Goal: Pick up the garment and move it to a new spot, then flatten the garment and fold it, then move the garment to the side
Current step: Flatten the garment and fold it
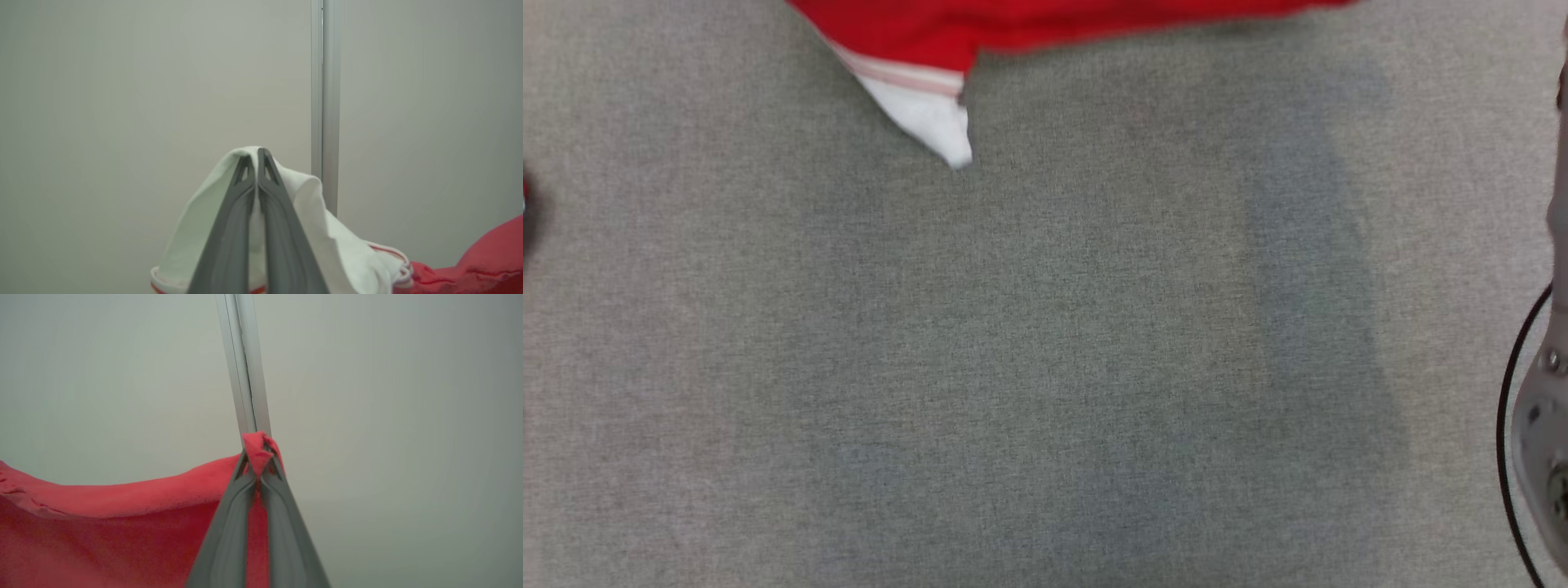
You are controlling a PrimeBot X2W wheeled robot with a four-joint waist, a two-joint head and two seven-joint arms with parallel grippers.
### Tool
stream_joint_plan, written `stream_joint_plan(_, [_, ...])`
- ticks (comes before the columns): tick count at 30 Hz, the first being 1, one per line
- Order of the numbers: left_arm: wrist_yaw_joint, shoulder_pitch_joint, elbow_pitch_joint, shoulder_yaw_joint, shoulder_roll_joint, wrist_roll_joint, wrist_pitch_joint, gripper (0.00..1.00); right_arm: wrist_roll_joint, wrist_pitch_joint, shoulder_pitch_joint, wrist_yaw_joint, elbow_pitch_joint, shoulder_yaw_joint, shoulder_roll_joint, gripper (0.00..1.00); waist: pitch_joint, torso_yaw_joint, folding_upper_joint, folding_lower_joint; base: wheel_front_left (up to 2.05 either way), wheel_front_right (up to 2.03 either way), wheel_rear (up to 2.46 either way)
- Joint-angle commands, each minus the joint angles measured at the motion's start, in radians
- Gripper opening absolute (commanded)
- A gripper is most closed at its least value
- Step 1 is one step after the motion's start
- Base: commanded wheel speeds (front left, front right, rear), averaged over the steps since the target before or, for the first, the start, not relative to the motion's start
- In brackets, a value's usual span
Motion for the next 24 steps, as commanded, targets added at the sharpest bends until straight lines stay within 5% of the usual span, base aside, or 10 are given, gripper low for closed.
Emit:
stream_joint_plan(1, [-0.004,-0.086,0.05,-0.001,0.004,0.004,-0.011,0.0,0.006,-0.01,-0.077,0.001,0.047,-0.013,0.001,0.0,0.025,0.008,0.0,-0.0004,0.0,0.0,0.0])
stream_joint_plan(12, [-0.006,-0.347,0.255,-0.093,-0.013,-0.02,-0.109,0.0,0.009,-0.069,-0.364,0.001,0.319,-0.047,-0.015,0.0,0.046,0.008,0.0,-0.0004,0.0,0.0,0.0])
stream_joint_plan(24, [-0.007,-0.119,0.285,-0.182,-0.03,-0.139,-0.19,0.0,0.069,-0.149,-0.215,0.001,0.432,0.021,0.007,0.0,0.091,0.038,0.0,-0.0004,0.0,0.0,0.0])
